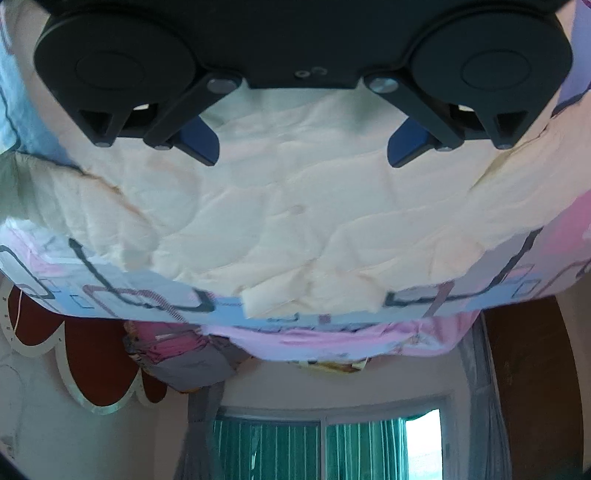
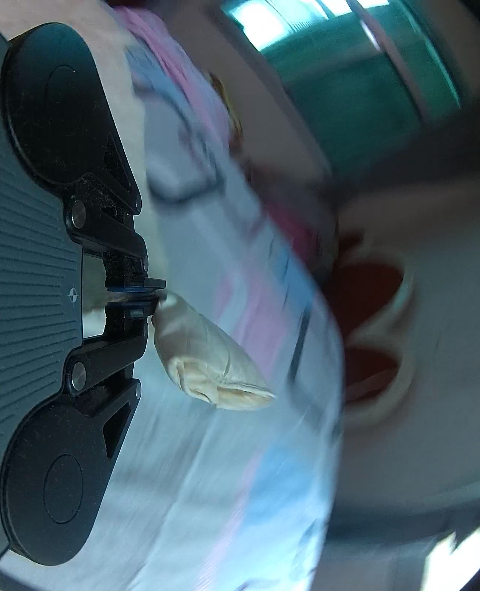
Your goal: Fold large clothes
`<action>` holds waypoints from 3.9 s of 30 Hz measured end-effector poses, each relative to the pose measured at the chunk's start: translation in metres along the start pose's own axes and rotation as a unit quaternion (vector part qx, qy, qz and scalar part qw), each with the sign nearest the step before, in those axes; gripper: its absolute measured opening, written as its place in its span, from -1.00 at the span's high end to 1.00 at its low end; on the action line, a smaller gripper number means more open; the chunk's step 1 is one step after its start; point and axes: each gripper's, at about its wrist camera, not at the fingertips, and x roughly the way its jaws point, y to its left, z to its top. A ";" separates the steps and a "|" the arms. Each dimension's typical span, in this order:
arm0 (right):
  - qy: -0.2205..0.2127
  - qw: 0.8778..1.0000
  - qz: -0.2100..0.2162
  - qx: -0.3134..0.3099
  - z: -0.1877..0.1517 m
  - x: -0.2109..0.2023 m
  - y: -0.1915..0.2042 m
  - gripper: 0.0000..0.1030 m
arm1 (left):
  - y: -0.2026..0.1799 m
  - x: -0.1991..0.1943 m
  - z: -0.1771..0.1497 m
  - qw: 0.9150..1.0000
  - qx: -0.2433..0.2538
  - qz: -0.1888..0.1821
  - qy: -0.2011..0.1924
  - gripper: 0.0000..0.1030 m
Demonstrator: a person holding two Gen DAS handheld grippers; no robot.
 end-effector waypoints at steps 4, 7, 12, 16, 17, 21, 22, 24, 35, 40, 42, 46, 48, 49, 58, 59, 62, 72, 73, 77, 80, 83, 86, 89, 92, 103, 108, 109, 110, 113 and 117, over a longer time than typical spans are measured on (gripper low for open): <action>0.013 0.994 0.089 -0.058 -0.012 -0.008 0.087 0.93 | 0.039 0.004 -0.003 1.000 -0.013 0.006 -0.003 -0.75; 0.038 0.984 0.139 -0.106 -0.038 -0.006 0.152 0.93 | 0.072 0.004 -0.006 0.999 -0.039 0.008 -0.004 -0.76; 0.084 0.956 0.207 -0.190 -0.095 -0.001 0.251 0.93 | 0.124 0.001 -0.016 0.996 -0.089 0.010 0.004 -0.81; 0.128 0.933 0.243 -0.233 -0.145 0.004 0.307 0.93 | 0.155 -0.006 -0.026 0.994 -0.106 0.004 0.006 -0.76; 0.134 0.927 0.249 -0.246 -0.156 0.007 0.316 0.93 | 0.162 -0.008 -0.029 0.993 -0.114 0.002 0.004 -0.73; 0.165 0.902 0.280 -0.285 -0.195 0.011 0.346 0.93 | 0.182 -0.013 -0.029 0.990 -0.142 -0.008 -0.005 -0.72; 0.171 0.896 0.283 -0.294 -0.206 0.012 0.353 0.93 | 0.185 -0.012 -0.028 0.989 -0.147 -0.011 -0.007 -0.72; 0.183 0.889 0.283 -0.309 -0.219 0.016 0.361 0.92 | 0.188 -0.010 -0.026 0.988 -0.152 -0.019 -0.009 -0.72; 0.070 0.914 0.272 -0.291 -0.171 -0.021 0.317 -0.45 | 0.165 0.039 -0.006 0.977 -0.184 -0.104 0.004 -0.84; 0.055 0.960 0.198 -0.189 -0.118 -0.005 0.253 0.05 | 0.155 0.079 0.005 0.971 -0.188 -0.140 0.036 -0.53; 0.052 0.973 0.166 -0.152 -0.102 0.005 0.228 0.13 | 0.150 0.092 0.009 0.967 -0.187 -0.165 0.047 -0.24; 0.077 0.986 0.125 -0.075 -0.081 0.033 0.188 0.32 | 0.140 0.105 0.013 0.968 -0.171 -0.176 0.053 0.82; 0.087 0.987 0.116 -0.062 -0.077 0.043 0.178 0.38 | 0.139 0.086 0.016 0.972 -0.170 -0.161 0.000 0.86; 0.089 0.987 0.115 -0.062 -0.076 0.046 0.174 0.39 | 0.140 0.074 0.017 0.975 -0.164 -0.149 -0.027 0.86; 0.161 0.976 0.078 -0.125 -0.116 0.090 0.169 0.52 | 0.147 0.074 -0.006 0.990 -0.130 -0.060 0.000 0.86; 0.162 0.975 0.078 -0.132 -0.116 0.090 0.169 0.52 | 0.147 0.078 -0.010 0.990 -0.131 -0.057 0.005 0.86; 0.150 0.975 0.090 -0.138 -0.105 0.082 0.166 0.51 | 0.153 0.075 -0.014 0.989 -0.138 -0.047 0.007 0.68; 0.110 0.969 0.127 -0.182 -0.057 0.146 0.219 0.51 | 0.102 0.093 0.044 0.997 -0.029 -0.055 -0.052 0.26; 0.124 0.968 0.125 -0.180 -0.057 0.164 0.222 0.51 | 0.096 0.105 0.045 0.998 -0.019 -0.049 -0.043 0.08; 0.187 0.962 0.105 -0.170 -0.065 0.218 0.212 0.51 | 0.104 0.144 0.034 0.999 -0.012 -0.030 -0.018 -0.06; 0.184 0.958 0.109 -0.191 -0.063 0.217 0.211 0.51 | 0.109 0.145 0.027 0.999 -0.013 -0.037 -0.022 -0.06; 0.161 0.964 0.106 -0.183 -0.055 0.191 0.204 0.51 | 0.111 0.123 0.031 0.999 -0.021 -0.035 -0.031 -0.09; 0.147 0.964 0.127 -0.183 -0.055 0.146 0.198 0.50 | 0.108 0.089 0.027 0.996 -0.032 -0.047 -0.064 -0.32; 0.140 0.962 0.141 -0.188 -0.071 0.112 0.196 -0.03 | 0.097 0.068 0.014 0.996 -0.028 -0.058 -0.068 -0.35; 0.149 0.957 0.123 -0.216 -0.095 0.104 0.200 -0.27 | 0.088 0.080 0.004 0.998 -0.012 -0.053 -0.041 -0.34; 0.144 0.960 0.105 -0.218 -0.103 0.064 0.194 -0.25 | 0.099 0.073 -0.019 1.000 -0.010 -0.018 -0.020 -0.55; 0.166 0.961 0.083 -0.207 -0.102 0.059 0.189 -0.25 | 0.125 0.053 -0.027 0.999 -0.041 -0.009 -0.029 -0.56; 0.153 0.963 0.086 -0.204 -0.097 0.050 0.189 -0.25 | 0.134 0.044 -0.029 0.998 -0.050 0.001 -0.036 -0.57; 0.146 0.964 0.086 -0.203 -0.094 0.043 0.191 -0.25 | 0.142 0.036 -0.032 0.997 -0.059 0.006 -0.042 -0.60; 0.142 0.965 0.098 -0.198 -0.092 0.024 0.192 -0.25 | 0.179 0.009 -0.050 0.992 -0.113 0.036 -0.051 -0.68; 0.158 0.960 0.104 -0.207 -0.104 0.016 0.196 -0.25 | 0.246 -0.032 -0.093 0.969 -0.228 0.084 -0.052 -0.41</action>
